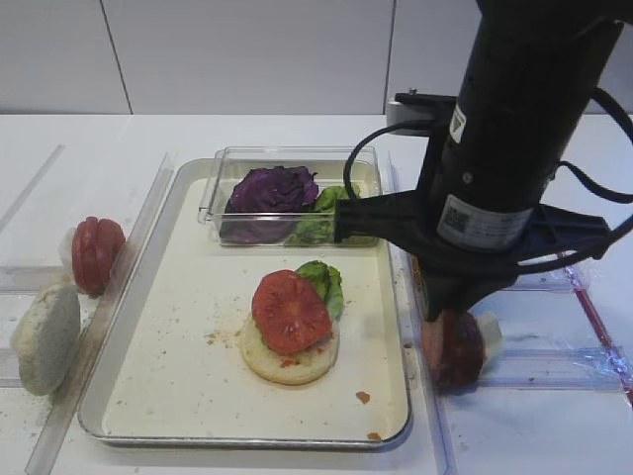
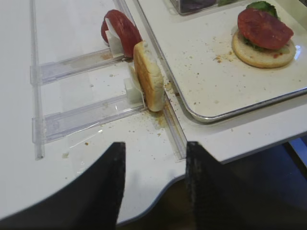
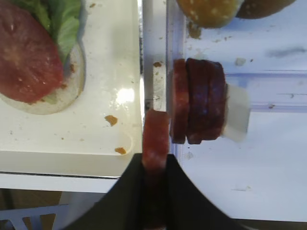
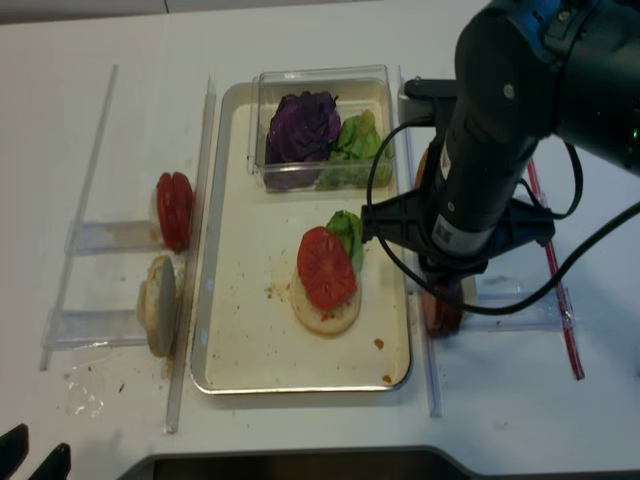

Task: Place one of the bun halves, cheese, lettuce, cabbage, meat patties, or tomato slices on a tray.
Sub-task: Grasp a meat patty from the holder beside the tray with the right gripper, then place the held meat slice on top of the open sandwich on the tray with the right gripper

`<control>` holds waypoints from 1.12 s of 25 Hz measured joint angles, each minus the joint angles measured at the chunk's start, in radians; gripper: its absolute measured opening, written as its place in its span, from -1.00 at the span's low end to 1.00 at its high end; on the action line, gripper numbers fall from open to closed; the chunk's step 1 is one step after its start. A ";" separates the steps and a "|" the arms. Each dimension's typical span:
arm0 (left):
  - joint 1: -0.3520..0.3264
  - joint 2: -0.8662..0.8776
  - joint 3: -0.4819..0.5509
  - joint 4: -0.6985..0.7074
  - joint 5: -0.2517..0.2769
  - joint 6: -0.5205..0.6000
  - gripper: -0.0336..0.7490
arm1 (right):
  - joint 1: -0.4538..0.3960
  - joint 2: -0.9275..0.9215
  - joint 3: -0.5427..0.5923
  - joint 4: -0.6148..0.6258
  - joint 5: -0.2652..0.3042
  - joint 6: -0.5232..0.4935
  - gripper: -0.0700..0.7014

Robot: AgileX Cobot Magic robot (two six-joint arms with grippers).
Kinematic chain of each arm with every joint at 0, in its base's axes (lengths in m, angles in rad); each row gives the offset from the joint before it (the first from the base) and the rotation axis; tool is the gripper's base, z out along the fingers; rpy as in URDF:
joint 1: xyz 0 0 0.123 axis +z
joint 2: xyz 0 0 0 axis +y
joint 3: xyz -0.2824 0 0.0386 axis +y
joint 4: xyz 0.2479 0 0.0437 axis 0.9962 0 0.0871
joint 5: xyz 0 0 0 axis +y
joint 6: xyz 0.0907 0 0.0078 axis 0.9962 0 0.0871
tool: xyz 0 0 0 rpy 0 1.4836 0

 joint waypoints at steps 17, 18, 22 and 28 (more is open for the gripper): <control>0.000 0.000 0.000 0.000 0.000 0.000 -0.18 | 0.000 0.000 0.000 0.131 -0.140 -0.107 -0.54; 0.000 0.000 0.000 0.000 0.000 0.000 -0.18 | 0.000 0.000 0.000 0.136 -0.152 -0.107 -0.54; 0.000 0.000 0.000 0.000 0.000 0.000 -0.18 | 0.000 0.000 0.000 0.148 -0.186 -0.118 -0.54; 0.000 0.000 0.000 0.000 0.000 0.000 -0.18 | 0.000 0.000 0.000 0.175 -0.259 -0.132 -0.54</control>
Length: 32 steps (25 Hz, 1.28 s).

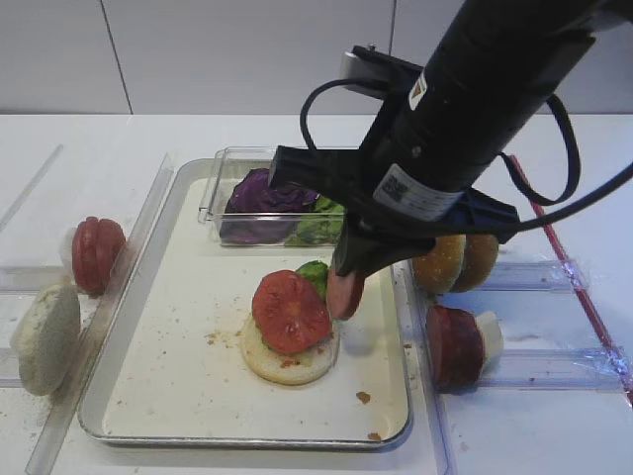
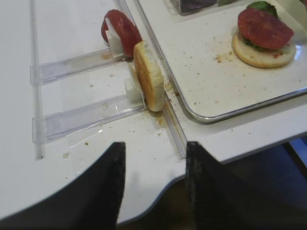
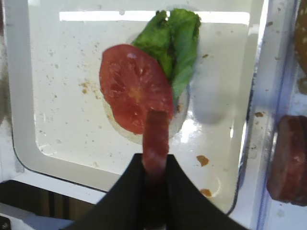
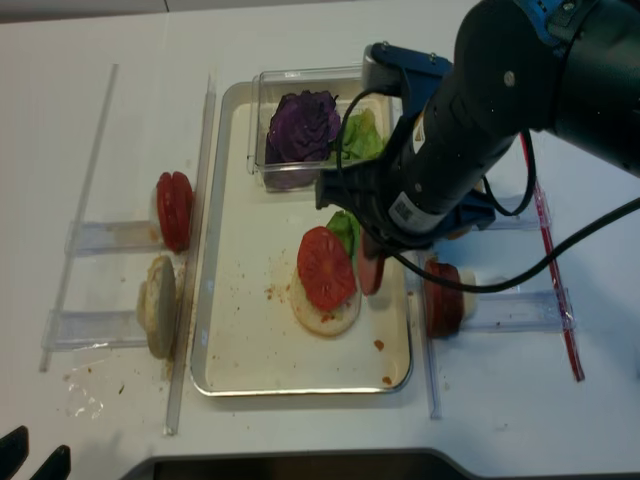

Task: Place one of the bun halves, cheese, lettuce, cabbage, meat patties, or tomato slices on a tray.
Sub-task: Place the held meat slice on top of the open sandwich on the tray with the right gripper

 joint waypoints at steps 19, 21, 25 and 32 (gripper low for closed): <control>0.000 0.000 0.000 0.000 0.000 0.000 -0.19 | 0.000 0.116 0.000 0.261 -0.167 -0.202 -0.54; 0.000 0.000 0.000 0.000 0.000 0.000 -0.19 | 0.000 0.129 0.000 0.267 -0.172 -0.225 -0.54; 0.000 0.000 0.000 0.000 0.000 0.000 -0.19 | -0.009 0.148 0.000 0.307 -0.173 -0.288 -0.54; 0.000 0.000 0.000 0.000 0.000 0.000 -0.19 | -0.092 0.153 0.000 0.443 -0.119 -0.441 -0.54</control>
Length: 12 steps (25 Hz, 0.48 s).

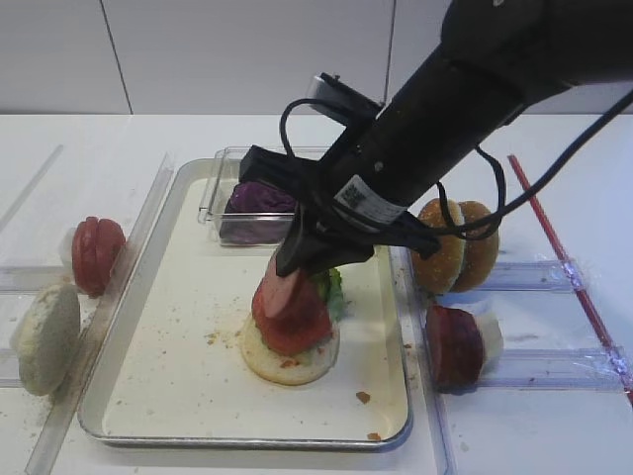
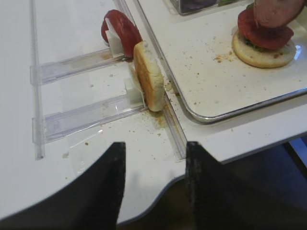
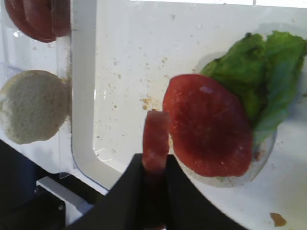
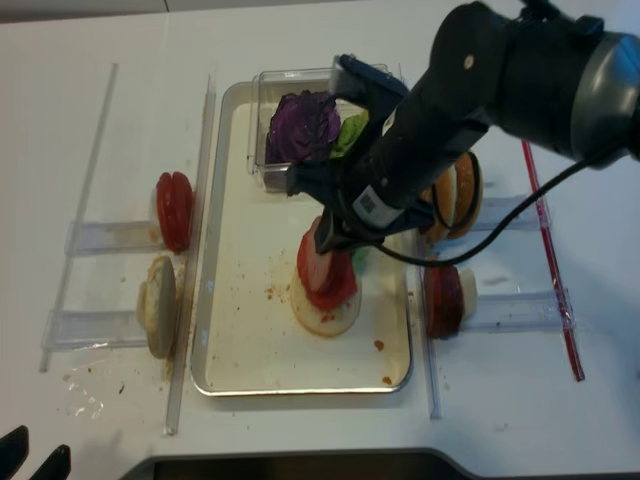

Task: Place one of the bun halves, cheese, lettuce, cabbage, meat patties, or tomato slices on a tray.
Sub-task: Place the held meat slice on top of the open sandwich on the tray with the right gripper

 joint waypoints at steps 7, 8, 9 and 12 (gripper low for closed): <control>0.000 0.000 0.000 0.000 0.000 0.000 -0.19 | -0.040 0.000 0.000 0.104 0.047 -0.158 -0.54; 0.000 0.000 0.000 0.000 0.000 0.000 -0.19 | -0.040 0.000 0.000 0.106 0.049 -0.171 -0.54; 0.000 0.000 0.000 0.000 0.000 0.000 -0.19 | -0.040 0.000 0.000 0.108 0.049 -0.185 -0.54; 0.000 0.000 0.000 0.000 0.000 0.000 -0.19 | -0.046 0.019 0.000 0.132 0.063 -0.229 -0.54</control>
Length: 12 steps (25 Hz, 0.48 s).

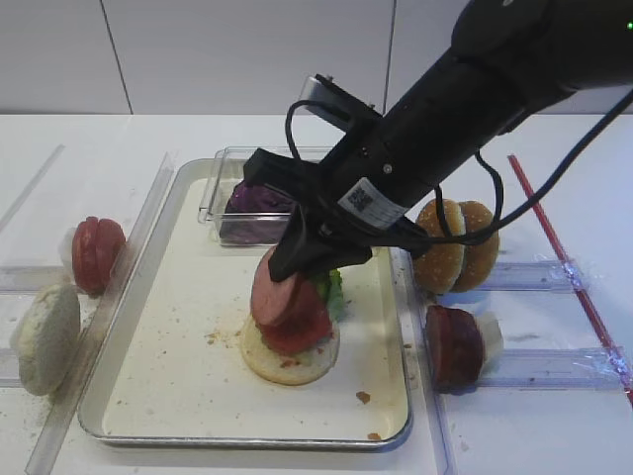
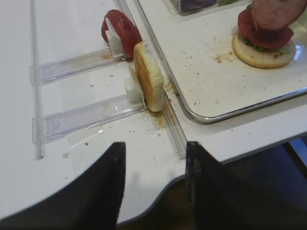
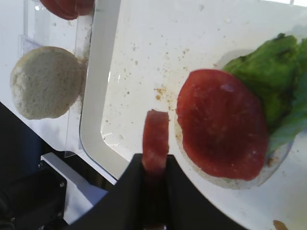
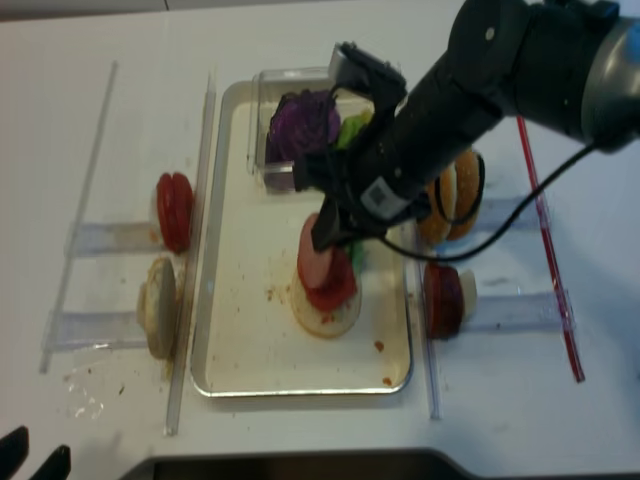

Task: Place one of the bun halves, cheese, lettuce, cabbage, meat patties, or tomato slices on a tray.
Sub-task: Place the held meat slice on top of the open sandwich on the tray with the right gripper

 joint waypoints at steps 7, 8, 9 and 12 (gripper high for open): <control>0.000 0.000 0.000 0.000 0.000 0.000 -0.19 | -0.027 0.058 0.000 0.166 0.025 -0.169 -0.54; 0.000 0.000 0.000 0.000 0.000 0.000 -0.19 | -0.028 0.064 0.000 0.174 0.027 -0.180 -0.54; 0.000 0.000 0.000 0.000 0.000 0.000 -0.19 | -0.033 0.068 0.000 0.174 0.030 -0.185 -0.54; 0.000 0.000 0.000 0.000 0.000 0.000 -0.19 | -0.038 0.080 0.000 0.151 0.038 -0.191 -0.54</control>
